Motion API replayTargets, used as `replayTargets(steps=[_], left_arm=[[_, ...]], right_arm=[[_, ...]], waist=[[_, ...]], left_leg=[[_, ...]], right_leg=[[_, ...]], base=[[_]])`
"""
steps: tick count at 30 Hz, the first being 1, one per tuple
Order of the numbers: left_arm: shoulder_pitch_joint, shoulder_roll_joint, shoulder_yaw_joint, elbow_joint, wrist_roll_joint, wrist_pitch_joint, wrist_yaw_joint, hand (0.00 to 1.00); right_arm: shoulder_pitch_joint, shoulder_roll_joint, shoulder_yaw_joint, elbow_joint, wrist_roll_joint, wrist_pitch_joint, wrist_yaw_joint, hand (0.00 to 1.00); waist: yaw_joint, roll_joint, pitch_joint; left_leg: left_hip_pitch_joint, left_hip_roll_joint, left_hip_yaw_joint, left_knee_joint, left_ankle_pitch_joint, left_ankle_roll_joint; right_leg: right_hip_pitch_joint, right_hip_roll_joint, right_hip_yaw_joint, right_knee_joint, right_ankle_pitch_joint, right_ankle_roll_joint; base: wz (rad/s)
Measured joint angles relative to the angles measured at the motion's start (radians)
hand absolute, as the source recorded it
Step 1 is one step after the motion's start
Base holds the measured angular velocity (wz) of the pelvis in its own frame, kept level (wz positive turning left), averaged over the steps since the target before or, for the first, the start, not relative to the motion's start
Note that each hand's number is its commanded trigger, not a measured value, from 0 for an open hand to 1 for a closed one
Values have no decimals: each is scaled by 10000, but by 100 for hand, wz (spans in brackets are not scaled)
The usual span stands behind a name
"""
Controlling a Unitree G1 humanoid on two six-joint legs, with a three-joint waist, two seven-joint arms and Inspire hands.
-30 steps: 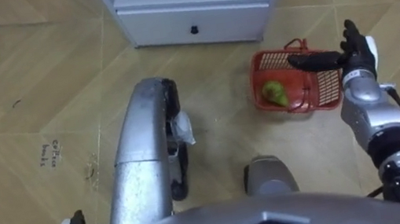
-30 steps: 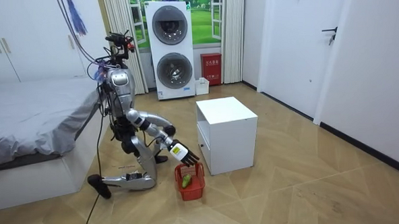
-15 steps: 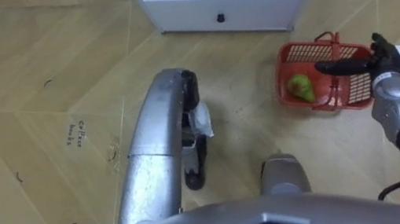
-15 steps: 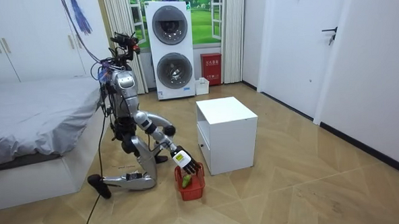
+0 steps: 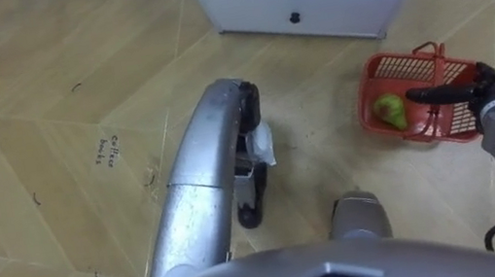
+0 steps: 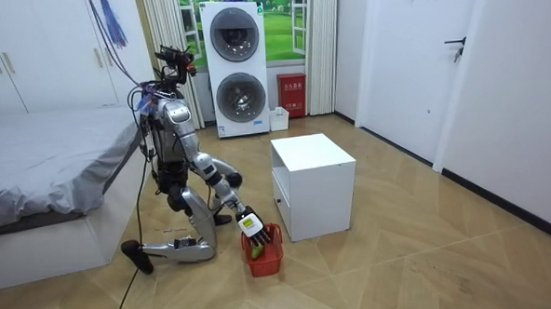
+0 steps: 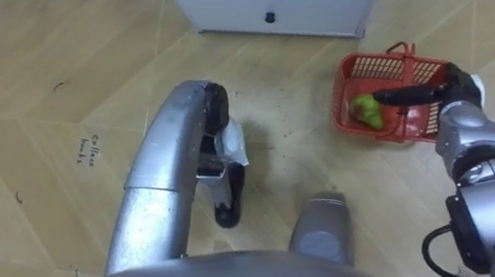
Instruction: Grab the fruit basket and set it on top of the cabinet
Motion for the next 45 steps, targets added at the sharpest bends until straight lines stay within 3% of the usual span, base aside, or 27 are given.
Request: replayTargets(steps=[6, 14, 22, 23, 24, 25, 28, 45], left_arm=[[39, 36, 7, -14, 8, 154, -360, 0], [36, 37, -24, -13, -3, 213, -666, 0], [35, 36, -31, -13, -6, 288, -666, 0], [21, 36, -103, -14, -7, 293, -666, 0], [16, 35, -173, -24, -8, 295, -666, 0], [16, 35, -197, -25, -9, 295, -666, 0], [16, 35, -271, -23, -9, 342, -666, 0], [-277, 34, -297, -24, -28, 474, -1054, 0]], right_arm=[[-5, -267, 379, 268, 21, 21, 398, 0], [-8, -265, 557, 522, -41, 58, 921, 0], [-62, -266, 787, 610, -43, 119, 1114, 1], [-63, -266, 787, 608, -43, 122, 1162, 49], [-64, -266, 787, 606, -42, 136, 1213, 62], [-70, -266, 787, 606, -42, 151, 1239, 100], [-189, -265, 790, 598, -42, 316, 1329, 100], [-408, -136, 1109, 561, -91, 335, 1301, 100]], waist=[[222, 45, 0], [297, 163, -58], [459, 266, -46], [517, 285, -34], [556, 292, -28], [573, 307, -30], [606, 341, -39], [591, 342, -23]], left_leg=[[-34, 92, 17, 4, 6, -11], [-241, 116, 28, 31, 82, -24], [-464, 132, 46, 16, 267, -6], [-466, 131, 46, 12, 280, -7], [-470, 135, 47, 12, 287, -10], [-472, 139, 50, 11, 289, -9], [-513, 152, 84, -1, 298, 7], [-585, 288, 193, 21, 320, 52]], right_leg=[[-148, 56, 137, 56, -3, 6], [-378, 70, 118, 192, -38, 79], [-614, 61, 144, 392, -56, 112], [-618, 58, 144, 407, -56, 112], [-628, 59, 154, 417, -55, 112], [-632, 59, 162, 419, -56, 112], [-702, 38, 205, 431, -56, 112], [-898, 39, 407, 539, -56, 113]], base=[[-4], [0], [1], [0], [0], [0], [0], [-1]])
